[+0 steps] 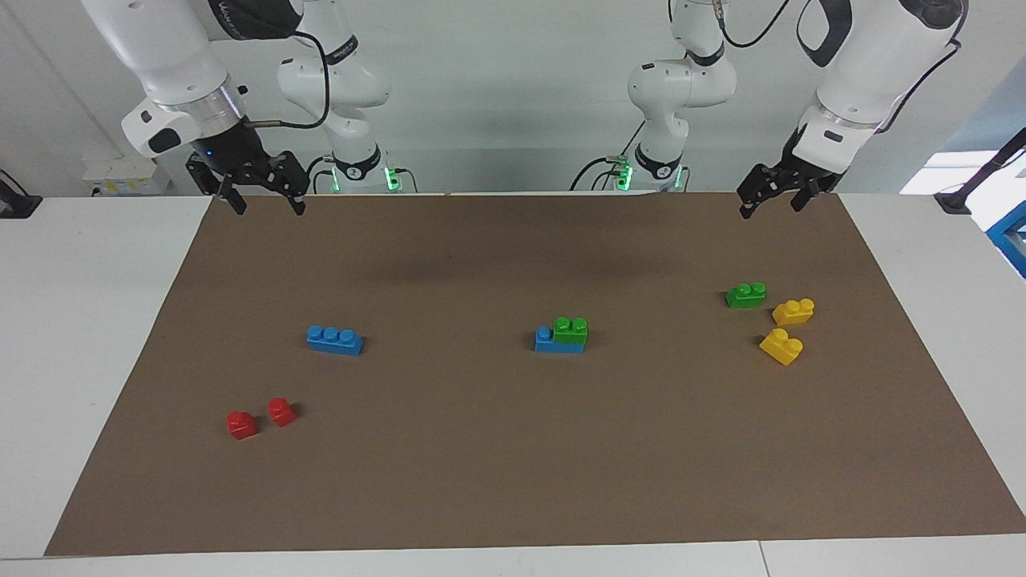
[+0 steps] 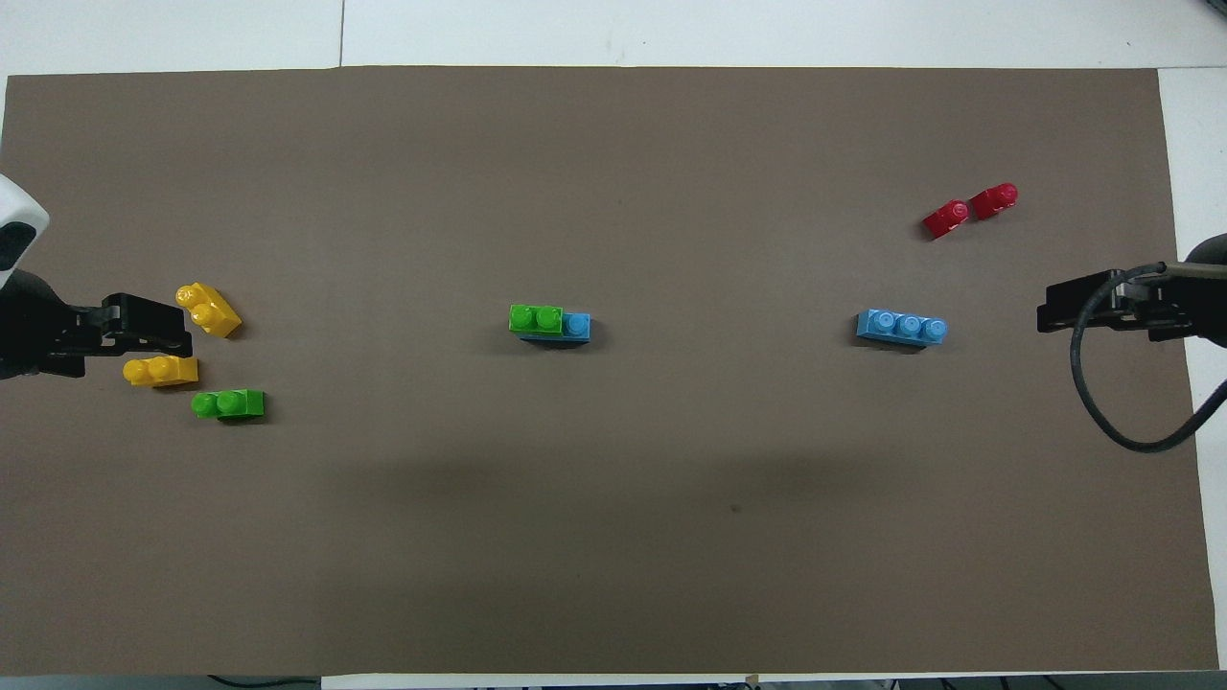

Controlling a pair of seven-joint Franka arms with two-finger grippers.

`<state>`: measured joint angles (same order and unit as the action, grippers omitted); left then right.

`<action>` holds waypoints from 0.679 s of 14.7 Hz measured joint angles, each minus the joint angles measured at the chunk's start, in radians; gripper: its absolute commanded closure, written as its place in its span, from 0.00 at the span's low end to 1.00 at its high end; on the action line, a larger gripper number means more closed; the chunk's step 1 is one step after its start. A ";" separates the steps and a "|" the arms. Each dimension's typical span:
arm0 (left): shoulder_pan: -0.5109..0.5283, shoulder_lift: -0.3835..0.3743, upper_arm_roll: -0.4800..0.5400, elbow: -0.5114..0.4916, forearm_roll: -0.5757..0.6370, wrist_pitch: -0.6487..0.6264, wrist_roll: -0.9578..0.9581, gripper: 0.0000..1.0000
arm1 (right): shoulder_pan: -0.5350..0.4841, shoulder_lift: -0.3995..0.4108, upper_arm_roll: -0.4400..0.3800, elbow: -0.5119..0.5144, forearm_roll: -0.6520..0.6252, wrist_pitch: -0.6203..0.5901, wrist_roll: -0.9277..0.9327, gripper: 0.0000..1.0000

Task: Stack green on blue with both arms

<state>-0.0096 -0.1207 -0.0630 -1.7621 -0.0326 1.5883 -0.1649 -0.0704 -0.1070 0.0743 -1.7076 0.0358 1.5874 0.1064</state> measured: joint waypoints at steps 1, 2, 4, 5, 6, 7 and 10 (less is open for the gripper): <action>0.000 0.002 0.000 0.003 0.000 -0.003 0.000 0.00 | 0.000 -0.001 0.000 0.001 -0.015 -0.005 0.000 0.00; 0.000 0.003 0.000 0.006 0.000 -0.007 0.000 0.00 | 0.000 -0.002 0.000 0.002 -0.024 -0.011 0.000 0.00; 0.000 0.004 0.001 0.009 0.000 -0.008 0.000 0.00 | 0.000 -0.002 0.000 0.002 -0.027 -0.023 0.000 0.00; 0.001 0.004 0.001 0.010 0.000 -0.008 0.001 0.00 | 0.000 -0.002 0.000 0.003 -0.028 -0.027 0.000 0.00; 0.001 0.005 0.001 0.010 0.000 -0.006 0.002 0.00 | 0.000 -0.002 0.000 0.003 -0.028 -0.034 0.000 0.00; 0.002 0.005 0.002 0.010 0.000 -0.004 0.003 0.00 | -0.001 -0.003 0.000 0.003 -0.028 -0.042 0.001 0.00; 0.002 0.006 0.002 0.011 0.000 0.006 0.006 0.00 | -0.001 -0.006 0.000 0.004 -0.034 -0.057 0.005 0.00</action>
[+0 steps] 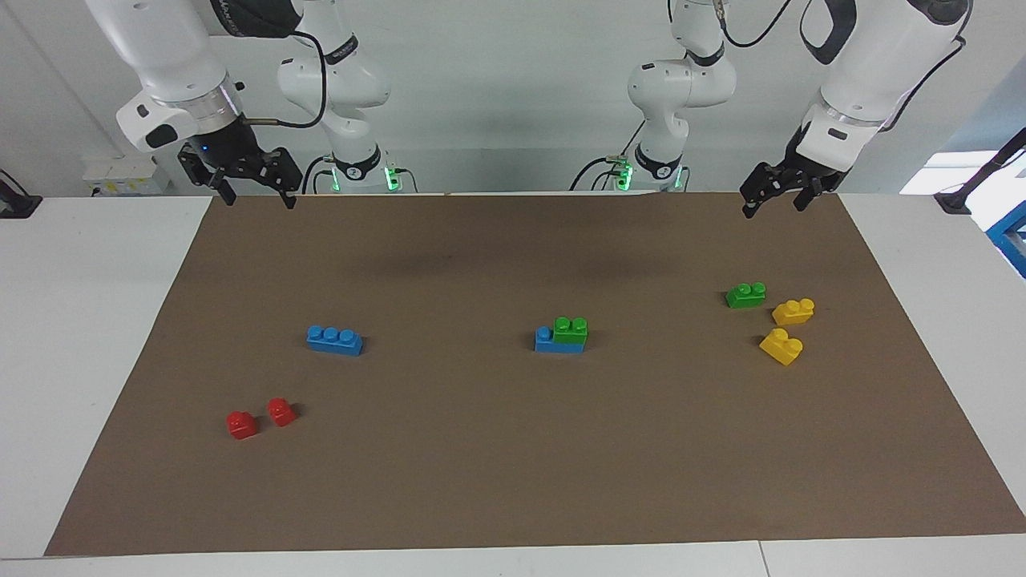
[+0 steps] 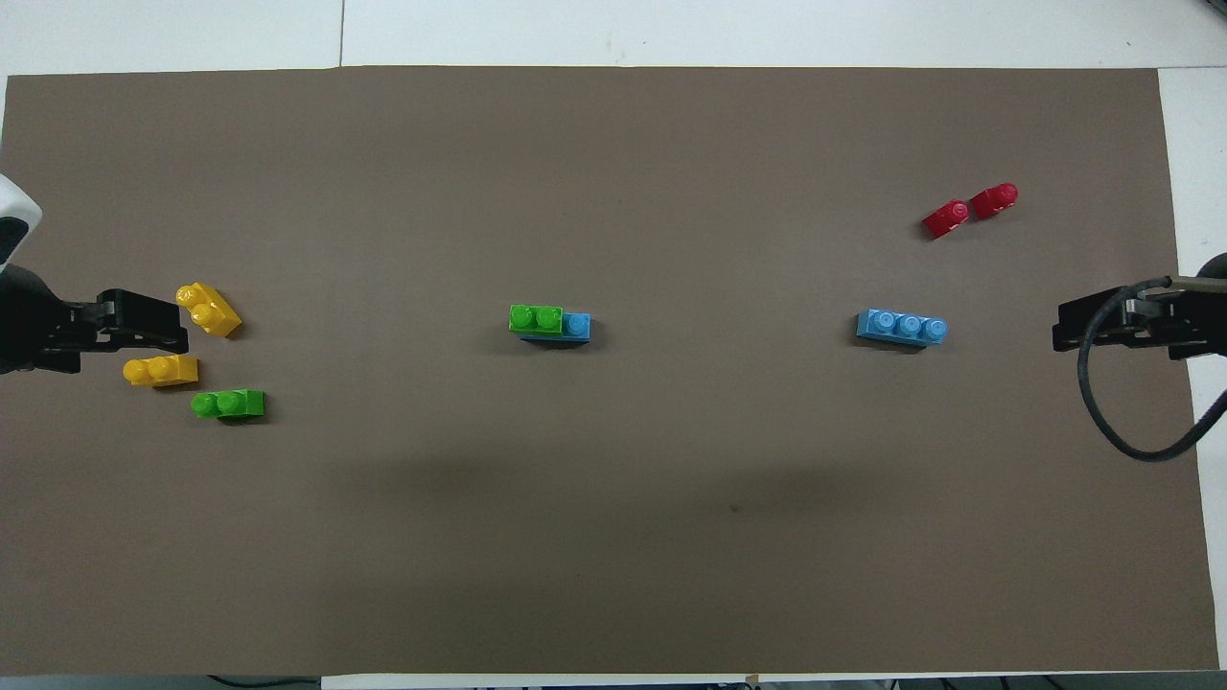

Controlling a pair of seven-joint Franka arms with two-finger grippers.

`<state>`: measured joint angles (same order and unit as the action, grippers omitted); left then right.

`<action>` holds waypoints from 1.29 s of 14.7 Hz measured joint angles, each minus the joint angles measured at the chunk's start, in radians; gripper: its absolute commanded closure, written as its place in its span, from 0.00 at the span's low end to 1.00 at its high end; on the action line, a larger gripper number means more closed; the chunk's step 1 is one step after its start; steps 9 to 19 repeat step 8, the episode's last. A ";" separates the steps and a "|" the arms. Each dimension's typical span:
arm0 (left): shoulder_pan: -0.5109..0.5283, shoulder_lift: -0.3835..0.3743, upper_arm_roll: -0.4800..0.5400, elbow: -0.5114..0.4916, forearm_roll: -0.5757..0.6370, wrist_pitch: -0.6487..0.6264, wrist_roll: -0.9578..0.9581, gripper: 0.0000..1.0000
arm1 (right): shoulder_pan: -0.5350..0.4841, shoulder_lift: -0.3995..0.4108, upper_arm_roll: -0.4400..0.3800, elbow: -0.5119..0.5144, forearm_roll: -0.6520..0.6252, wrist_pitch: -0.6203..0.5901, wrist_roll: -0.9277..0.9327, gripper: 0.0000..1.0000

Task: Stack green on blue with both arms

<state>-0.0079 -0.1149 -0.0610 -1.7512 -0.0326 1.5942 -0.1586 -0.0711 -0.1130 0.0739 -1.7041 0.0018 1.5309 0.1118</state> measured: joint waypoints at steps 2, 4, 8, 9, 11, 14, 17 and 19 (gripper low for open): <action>0.000 0.000 0.000 0.001 0.000 0.003 0.001 0.00 | 0.000 -0.001 0.001 0.000 -0.022 0.000 0.000 0.00; 0.000 0.000 0.001 0.001 0.000 0.012 0.002 0.00 | 0.000 -0.002 0.001 0.000 -0.032 0.000 0.000 0.00; 0.000 0.001 0.001 0.001 0.000 0.022 0.003 0.00 | 0.000 -0.005 0.003 0.000 -0.033 0.000 0.000 0.00; 0.000 0.001 0.001 0.001 0.000 0.022 0.003 0.00 | 0.000 -0.005 0.003 0.000 -0.033 0.000 0.000 0.00; 0.000 0.001 0.001 0.001 0.000 0.022 0.003 0.00 | 0.000 -0.005 0.003 0.000 -0.033 0.000 0.000 0.00; 0.000 0.001 0.001 0.001 0.000 0.022 0.003 0.00 | 0.000 -0.005 0.003 0.000 -0.033 0.000 0.000 0.00; 0.000 0.001 0.001 0.001 0.000 0.022 0.003 0.00 | 0.000 -0.005 0.003 0.000 -0.033 0.000 0.000 0.00; 0.000 0.001 0.001 0.001 0.000 0.022 0.003 0.00 | 0.000 -0.005 0.003 0.000 -0.033 0.000 0.000 0.00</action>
